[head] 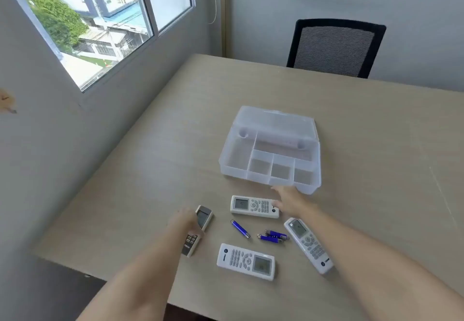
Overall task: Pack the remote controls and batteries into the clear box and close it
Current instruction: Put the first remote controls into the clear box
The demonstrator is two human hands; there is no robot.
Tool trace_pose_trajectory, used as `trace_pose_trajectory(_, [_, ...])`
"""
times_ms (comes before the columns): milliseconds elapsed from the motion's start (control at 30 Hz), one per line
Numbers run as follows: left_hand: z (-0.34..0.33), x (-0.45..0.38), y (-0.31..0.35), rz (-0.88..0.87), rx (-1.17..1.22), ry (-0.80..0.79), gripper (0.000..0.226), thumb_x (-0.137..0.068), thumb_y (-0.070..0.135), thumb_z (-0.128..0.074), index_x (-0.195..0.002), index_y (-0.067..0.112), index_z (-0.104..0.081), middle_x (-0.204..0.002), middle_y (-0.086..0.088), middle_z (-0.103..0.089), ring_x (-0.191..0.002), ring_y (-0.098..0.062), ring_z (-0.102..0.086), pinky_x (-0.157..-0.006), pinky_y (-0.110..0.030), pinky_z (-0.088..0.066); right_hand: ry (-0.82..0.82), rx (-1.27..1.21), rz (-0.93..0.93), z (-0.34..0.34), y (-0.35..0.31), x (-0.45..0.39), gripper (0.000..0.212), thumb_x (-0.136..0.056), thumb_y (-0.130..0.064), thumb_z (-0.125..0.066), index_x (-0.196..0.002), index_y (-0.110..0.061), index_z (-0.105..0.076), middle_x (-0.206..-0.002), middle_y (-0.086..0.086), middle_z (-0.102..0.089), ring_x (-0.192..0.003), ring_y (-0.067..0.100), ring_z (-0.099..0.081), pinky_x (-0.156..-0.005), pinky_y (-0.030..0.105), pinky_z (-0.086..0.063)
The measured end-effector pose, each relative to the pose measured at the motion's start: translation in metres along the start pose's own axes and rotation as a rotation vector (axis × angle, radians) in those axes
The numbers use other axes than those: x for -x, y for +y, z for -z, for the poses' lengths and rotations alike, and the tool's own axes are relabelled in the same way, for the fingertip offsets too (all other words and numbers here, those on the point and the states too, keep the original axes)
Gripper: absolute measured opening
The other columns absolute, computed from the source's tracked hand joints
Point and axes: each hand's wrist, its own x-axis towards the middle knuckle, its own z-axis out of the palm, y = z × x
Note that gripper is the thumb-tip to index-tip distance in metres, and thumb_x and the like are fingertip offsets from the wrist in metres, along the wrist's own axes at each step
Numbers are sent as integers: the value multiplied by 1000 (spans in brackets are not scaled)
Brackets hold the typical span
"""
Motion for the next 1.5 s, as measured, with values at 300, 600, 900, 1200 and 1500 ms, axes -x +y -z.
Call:
trace_pose_trajectory(300, [-3,-18,-3,-48,438,109,44,-76,29,-65,-105,8,-39,-101,-11,-54,-87,-27,-56,-71,-35,-47,-59,396,79,-55,-21,-23,53,-82,-19,-63,-130,-9,-41,-131,13,-45,-120,30,-45,-101,41,-38])
trace_pose_trajectory(600, [126,-79,91,-425,1009,190,46,-80,26,-72,-112,10,-41,-89,0,-54,-78,-16,-54,-68,-31,-47,-152,-248,82,19,-17,-15,48,-75,-42,-66,-113,-25,-41,-104,-1,-57,-85,14,-58,-67,28,-49])
trace_pose_trajectory(900, [116,-151,138,-276,870,-15,56,-86,25,-67,-129,10,-33,-101,-6,-54,-86,-21,-55,-56,-24,-45,106,-237,-147,146,50,-115,56,-68,-32,-78,-117,-21,-51,-106,2,-66,-86,21,-60,-63,27,-45])
trace_pose_trajectory(1200, [99,-169,147,-289,386,62,35,-100,21,-36,-122,-6,-37,-126,-30,-47,-110,-44,-52,-87,-41,-42,-324,-92,33,121,66,-205,67,-74,-30,-77,-134,-28,-48,-130,-7,-58,-118,17,-53,-102,32,-40])
trace_pose_trajectory(1500, [95,-164,151,-255,152,129,48,-100,19,-34,-135,-12,-27,-131,-28,-39,-115,-44,-47,-97,-44,-39,-228,10,-8,77,63,-207,52,-95,-36,-43,-145,-37,-31,-128,18,-49,-133,33,-28,-111,43,-21])
